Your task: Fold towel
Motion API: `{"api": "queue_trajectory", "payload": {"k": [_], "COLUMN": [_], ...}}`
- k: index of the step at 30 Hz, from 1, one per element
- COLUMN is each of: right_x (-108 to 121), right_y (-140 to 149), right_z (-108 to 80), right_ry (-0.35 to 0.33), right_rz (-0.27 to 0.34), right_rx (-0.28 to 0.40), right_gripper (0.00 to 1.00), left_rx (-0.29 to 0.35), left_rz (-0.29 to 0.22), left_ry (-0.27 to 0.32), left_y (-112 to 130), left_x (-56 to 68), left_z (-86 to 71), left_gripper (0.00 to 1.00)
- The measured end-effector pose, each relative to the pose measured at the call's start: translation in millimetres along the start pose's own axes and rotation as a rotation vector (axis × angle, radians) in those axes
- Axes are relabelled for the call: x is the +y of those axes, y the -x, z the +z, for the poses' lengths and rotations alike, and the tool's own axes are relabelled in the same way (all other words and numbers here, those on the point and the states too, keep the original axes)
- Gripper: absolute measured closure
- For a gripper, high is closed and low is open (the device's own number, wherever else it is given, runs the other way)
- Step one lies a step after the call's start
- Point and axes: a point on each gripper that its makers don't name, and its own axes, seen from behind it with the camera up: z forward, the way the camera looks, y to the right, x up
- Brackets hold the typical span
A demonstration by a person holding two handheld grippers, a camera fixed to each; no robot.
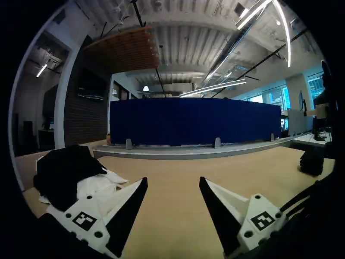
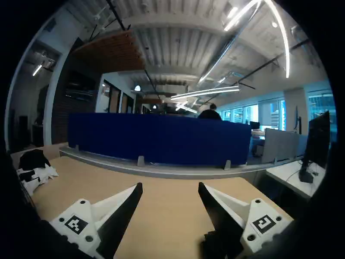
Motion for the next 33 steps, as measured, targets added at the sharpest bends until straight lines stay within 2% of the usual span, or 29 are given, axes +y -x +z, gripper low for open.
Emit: {"api": "queue_trajectory", "payload": {"k": [3, 23, 33], "right_x": [5.0, 38.0, 49.5], "right_y": [4.1, 92.7, 112.6], "right_z": [-1.8, -12.0, -11.9], "right_ry": [0.004, 0.025, 0.026], "right_rz": [0.024, 0.066, 0.081], "right_rx": [0.015, 0.007, 0.011], "right_gripper": [0.0, 0.0, 0.0], "left_rx": [0.0, 0.0, 0.0], "left_rz": [0.0, 0.0, 0.0], "left_ry": [0.0, 0.0, 0.0], "left_y": [-0.5, -1.1, -1.0], "left_x": [0.6, 2.6, 2.7], "left_z": [0.1, 0.9, -0.2], "left_gripper": [0.07, 0.07, 0.07]}}
